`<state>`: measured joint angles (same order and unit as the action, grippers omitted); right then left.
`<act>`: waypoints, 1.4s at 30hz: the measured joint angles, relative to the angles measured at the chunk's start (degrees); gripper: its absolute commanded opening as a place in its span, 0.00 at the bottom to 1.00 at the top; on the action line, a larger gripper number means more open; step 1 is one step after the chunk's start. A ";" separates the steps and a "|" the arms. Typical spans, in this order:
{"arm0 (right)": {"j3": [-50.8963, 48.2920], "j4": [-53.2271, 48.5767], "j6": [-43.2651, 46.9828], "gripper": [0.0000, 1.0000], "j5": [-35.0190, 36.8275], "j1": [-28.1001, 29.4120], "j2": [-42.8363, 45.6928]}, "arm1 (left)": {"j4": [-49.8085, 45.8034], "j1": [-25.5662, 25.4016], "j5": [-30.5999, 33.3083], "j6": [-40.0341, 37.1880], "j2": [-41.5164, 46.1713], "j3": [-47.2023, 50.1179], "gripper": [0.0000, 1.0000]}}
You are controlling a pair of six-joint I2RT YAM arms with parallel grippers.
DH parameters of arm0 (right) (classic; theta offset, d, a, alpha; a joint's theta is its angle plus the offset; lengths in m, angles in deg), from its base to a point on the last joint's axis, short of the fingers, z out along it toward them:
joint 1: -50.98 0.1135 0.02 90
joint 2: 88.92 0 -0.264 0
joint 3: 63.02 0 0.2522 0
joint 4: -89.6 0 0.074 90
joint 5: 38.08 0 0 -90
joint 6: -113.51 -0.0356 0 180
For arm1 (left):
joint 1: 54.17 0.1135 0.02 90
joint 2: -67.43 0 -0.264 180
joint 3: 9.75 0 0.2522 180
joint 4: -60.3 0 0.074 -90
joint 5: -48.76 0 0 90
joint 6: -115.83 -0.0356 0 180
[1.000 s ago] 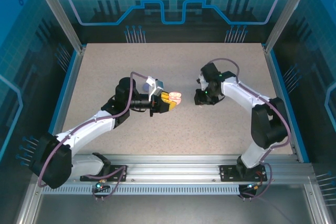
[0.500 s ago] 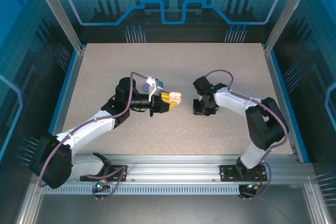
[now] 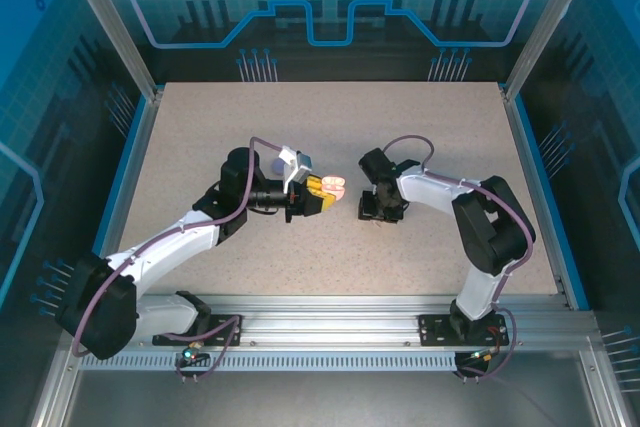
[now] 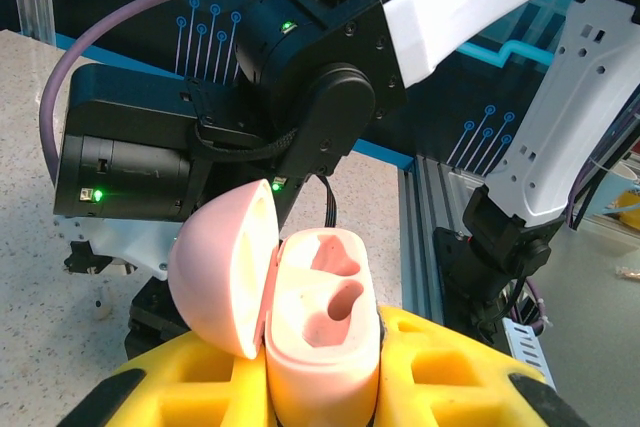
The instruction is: Insert wireless bluetooth earbuds into charging case
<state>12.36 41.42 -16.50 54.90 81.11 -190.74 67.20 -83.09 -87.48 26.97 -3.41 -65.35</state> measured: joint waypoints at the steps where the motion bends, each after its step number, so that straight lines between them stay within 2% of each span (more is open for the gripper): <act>1: 0.00 -0.04 0.22 0.51 -0.04 0.00 0.00 | -0.07 0.00 0.00 0.00 0.00 0.00 0.08; 8: 1.33 -1.70 6.05 0.45 -0.61 -0.17 1.03 | -0.92 0.00 0.00 -0.02 0.00 0.00 0.08; 14: 1.33 -3.72 11.34 0.27 -0.26 -2.16 5.16 | -1.14 0.00 0.02 -0.17 0.00 0.00 0.08; 18: 0.79 -4.63 13.79 0.20 0.28 -3.56 5.35 | -1.16 0.00 0.02 -0.17 0.00 0.00 0.08; 25: -0.68 -5.42 15.28 0.17 0.94 -3.56 4.07 | -1.31 0.00 0.02 -0.20 0.00 -0.02 0.08; 42: -0.87 -5.53 16.11 0.17 0.96 -3.02 0.22 | -1.55 0.00 0.02 -0.20 0.00 -0.02 0.08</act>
<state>11.49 35.89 -0.39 55.86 78.09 -190.52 65.65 -83.09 -87.45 26.78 -3.41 -65.37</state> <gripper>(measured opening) 0.173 0.223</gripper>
